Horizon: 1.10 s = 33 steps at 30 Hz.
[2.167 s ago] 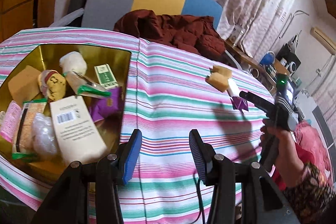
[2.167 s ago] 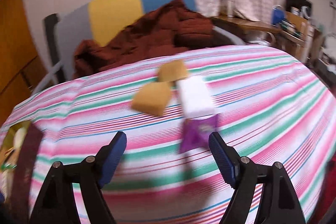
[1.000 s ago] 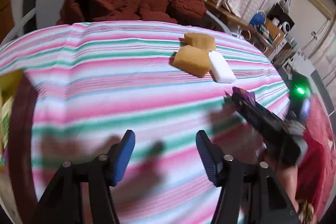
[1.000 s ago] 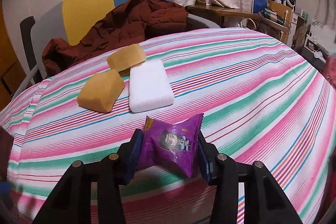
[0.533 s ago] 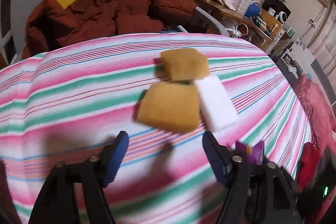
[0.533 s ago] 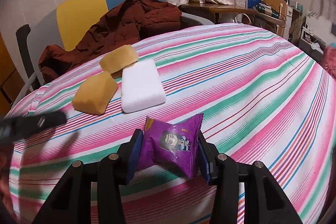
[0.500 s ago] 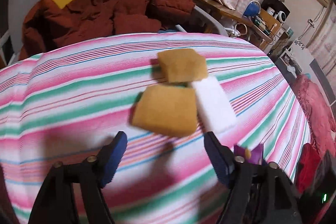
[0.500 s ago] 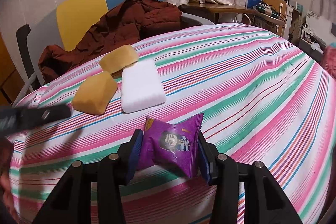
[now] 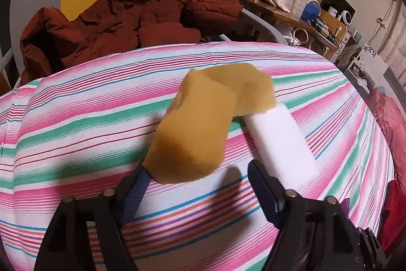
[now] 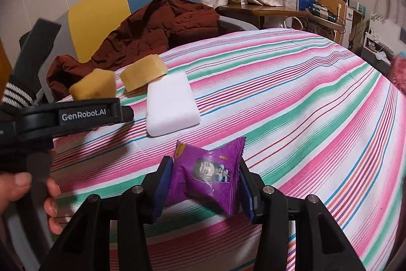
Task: Organize objects
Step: 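Grasp the yellow sponge with the left tool, then carry yellow sponge with left tool while right tool carries purple packet to tray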
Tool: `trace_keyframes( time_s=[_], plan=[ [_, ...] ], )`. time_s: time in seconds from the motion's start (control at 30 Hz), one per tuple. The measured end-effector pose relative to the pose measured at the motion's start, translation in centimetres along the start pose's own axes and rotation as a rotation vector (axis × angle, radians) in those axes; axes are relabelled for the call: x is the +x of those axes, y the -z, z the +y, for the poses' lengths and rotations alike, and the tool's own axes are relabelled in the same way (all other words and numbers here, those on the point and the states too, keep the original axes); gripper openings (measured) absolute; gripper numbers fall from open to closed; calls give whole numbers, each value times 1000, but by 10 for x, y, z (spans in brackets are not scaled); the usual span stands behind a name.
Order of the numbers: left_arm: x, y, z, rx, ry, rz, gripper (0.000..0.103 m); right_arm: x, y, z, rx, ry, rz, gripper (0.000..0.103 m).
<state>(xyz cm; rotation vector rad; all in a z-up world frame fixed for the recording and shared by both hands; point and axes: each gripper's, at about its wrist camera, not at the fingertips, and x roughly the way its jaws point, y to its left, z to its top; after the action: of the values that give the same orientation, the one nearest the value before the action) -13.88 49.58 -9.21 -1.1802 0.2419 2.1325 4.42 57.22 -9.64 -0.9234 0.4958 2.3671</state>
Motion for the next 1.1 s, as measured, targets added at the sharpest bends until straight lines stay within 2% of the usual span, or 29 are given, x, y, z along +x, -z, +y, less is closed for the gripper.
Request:
trace_keyframes(
  time_s=[0.1,0.17,0.2,0.23,0.27,0.47,0.7,0.87,1.1],
  plan=[
    [-3,1,6,-16,3,-24,64,0,0,0,-4,4,-1,49],
    [-5,1,10,-18,-19,-37,47,0,0,0,-5,6,-1,49],
    [-5,0,13,-24,-15,-43,44,0,0,1,-6,7,-2,49],
    [-6,0,16,-33,-6,-50,34,0,0,1,-7,8,-3,49],
    [-6,1,19,-42,4,-55,30,0,1,1,-7,8,-3,49],
    [-14,12,32,-95,6,-97,25,0,1,2,-15,16,-9,49],
    [-37,38,52,-183,23,-145,24,-2,2,3,-20,25,-23,48],
    [-59,59,55,-173,23,-172,24,-6,3,7,-43,37,-46,48],
    [-96,89,64,-167,34,-197,24,-26,5,28,-148,45,-140,48]
  ],
)
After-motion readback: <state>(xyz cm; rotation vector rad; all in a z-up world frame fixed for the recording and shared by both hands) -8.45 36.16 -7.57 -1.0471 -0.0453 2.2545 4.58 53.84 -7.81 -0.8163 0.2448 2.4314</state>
